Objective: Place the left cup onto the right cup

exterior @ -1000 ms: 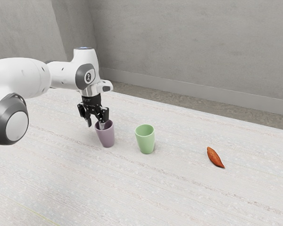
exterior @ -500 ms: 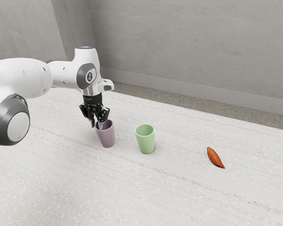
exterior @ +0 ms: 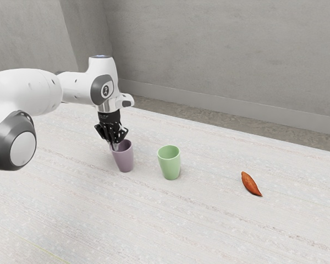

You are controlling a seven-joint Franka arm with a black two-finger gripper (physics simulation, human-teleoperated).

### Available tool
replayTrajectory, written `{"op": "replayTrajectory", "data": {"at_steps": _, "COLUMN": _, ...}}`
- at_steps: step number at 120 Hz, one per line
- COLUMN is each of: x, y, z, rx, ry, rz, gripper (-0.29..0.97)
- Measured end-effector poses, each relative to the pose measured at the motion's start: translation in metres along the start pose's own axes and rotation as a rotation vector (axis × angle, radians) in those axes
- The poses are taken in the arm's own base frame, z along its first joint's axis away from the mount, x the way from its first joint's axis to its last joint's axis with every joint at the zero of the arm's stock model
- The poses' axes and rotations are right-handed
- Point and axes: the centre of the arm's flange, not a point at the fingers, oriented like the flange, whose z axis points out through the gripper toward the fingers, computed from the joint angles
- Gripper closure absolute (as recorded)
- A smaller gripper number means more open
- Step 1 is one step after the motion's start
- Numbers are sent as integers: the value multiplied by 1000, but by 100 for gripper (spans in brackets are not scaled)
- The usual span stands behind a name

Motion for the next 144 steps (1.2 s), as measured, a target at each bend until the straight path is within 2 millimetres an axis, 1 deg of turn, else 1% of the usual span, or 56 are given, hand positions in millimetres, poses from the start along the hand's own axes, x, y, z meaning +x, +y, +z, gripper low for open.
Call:
{"op": "replayTrajectory", "data": {"at_steps": 19, "x": 0, "y": 4, "z": -3, "rx": 1, "ry": 4, "rz": 6, "gripper": 76}}
{"op": "replayTrajectory", "data": {"at_steps": 32, "x": -1, "y": 8, "z": -12, "rx": 6, "ry": 16, "rz": 14, "gripper": 77}}
{"op": "replayTrajectory", "data": {"at_steps": 39, "x": -2, "y": 10, "z": -21, "rx": 7, "ry": 27, "rz": 18, "gripper": 78}}
{"op": "replayTrajectory", "data": {"at_steps": 56, "x": -9, "y": 19, "z": -54, "rx": 11, "ry": 69, "rz": 31, "gripper": 78}}
{"op": "replayTrajectory", "data": {"at_steps": 85, "x": -28, "y": 36, "z": -115, "rx": 15, "ry": 130, "rz": 58, "gripper": 79}}
{"op": "replayTrajectory", "data": {"at_steps": 102, "x": -39, "y": 50, "z": -140, "rx": 21, "ry": 143, "rz": 83, "gripper": 79}}
{"op": "replayTrajectory", "data": {"at_steps": 124, "x": -50, "y": 68, "z": -148, "rx": 19, "ry": 133, "rz": 112, "gripper": 79}}
{"op": "replayTrajectory", "data": {"at_steps": 144, "x": -53, "y": 95, "z": -150, "rx": 21, "ry": 130, "rz": 152, "gripper": 79}}
